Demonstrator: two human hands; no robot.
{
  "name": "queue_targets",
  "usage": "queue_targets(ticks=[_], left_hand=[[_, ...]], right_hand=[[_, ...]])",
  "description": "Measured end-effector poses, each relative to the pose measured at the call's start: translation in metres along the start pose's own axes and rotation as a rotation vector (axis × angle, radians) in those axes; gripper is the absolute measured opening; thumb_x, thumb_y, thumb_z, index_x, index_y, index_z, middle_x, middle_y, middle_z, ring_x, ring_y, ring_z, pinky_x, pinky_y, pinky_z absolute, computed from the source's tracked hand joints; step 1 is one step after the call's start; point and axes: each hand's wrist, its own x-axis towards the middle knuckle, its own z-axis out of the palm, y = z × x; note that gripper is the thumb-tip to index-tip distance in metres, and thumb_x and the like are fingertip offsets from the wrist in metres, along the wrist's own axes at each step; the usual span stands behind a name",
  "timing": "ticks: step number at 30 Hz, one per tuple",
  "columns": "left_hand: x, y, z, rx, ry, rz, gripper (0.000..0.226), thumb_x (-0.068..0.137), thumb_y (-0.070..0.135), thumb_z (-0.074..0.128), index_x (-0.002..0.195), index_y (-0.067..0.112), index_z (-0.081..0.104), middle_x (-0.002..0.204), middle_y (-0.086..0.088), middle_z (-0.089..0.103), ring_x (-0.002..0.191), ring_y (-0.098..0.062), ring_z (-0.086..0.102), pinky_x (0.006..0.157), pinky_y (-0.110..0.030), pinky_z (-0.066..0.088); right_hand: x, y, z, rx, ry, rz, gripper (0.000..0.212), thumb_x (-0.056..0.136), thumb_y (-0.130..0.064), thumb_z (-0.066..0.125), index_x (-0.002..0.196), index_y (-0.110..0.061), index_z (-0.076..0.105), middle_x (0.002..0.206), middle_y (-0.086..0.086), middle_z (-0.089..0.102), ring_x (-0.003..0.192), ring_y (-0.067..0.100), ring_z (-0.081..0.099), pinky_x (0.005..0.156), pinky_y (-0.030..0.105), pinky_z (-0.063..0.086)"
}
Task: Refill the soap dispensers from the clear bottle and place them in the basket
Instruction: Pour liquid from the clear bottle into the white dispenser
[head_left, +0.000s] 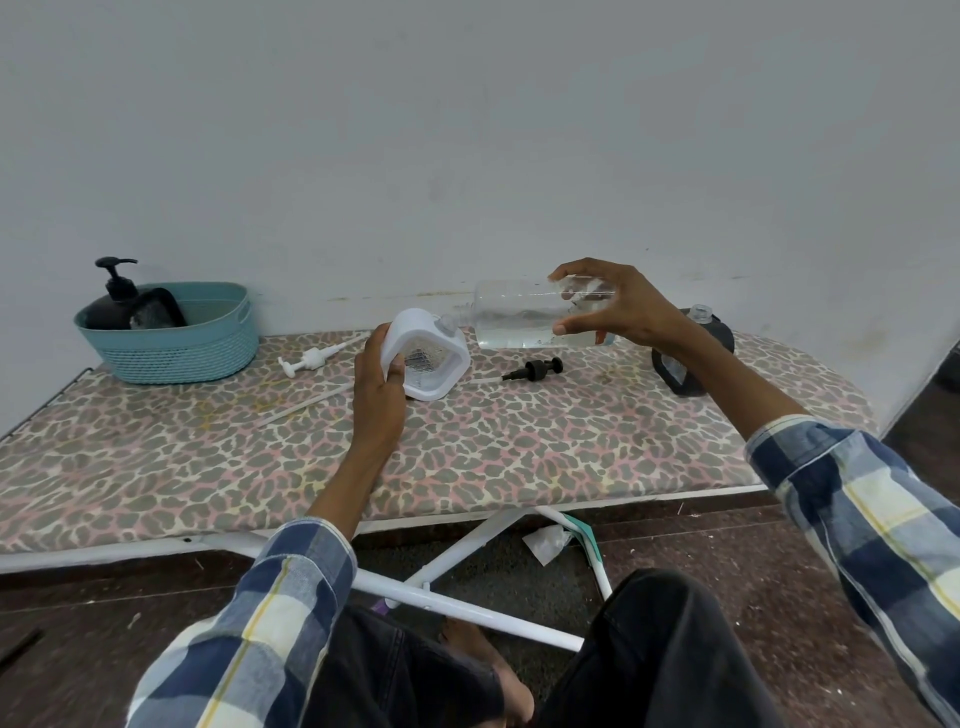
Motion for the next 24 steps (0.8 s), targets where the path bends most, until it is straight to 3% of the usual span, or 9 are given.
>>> queue_targets(ticks=[13, 24], left_hand=[[0.0006, -0.003, -0.0009, -0.021, 0.0, -0.014, 0.054, 0.112, 0.018, 0.047, 0.163, 0.036, 0.037, 0.164, 0.004, 0.039, 0.148, -0.022, 0.041, 0.119, -0.058, 0.043], [-0.0041, 0.0058, -0.0011, 0.002, 0.002, 0.004, 0.055, 0.113, 0.013, 0.045, 0.165, 0.026, 0.035, 0.166, 0.001, 0.037, 0.15, -0.019, 0.038, 0.126, -0.049, 0.035]], right_hand=[[-0.0013, -0.0031, -0.0014, -0.015, -0.003, 0.011, 0.06, 0.073, -0.033, 0.1, 0.126, -0.037, 0.072, 0.138, -0.004, 0.068, 0.116, 0.023, 0.073, 0.061, 0.049, 0.067], [-0.0035, -0.0051, -0.0013, -0.011, -0.001, -0.014, 0.061, 0.074, -0.029, 0.099, 0.129, -0.03, 0.072, 0.139, -0.004, 0.068, 0.118, 0.002, 0.069, 0.063, 0.047, 0.067]])
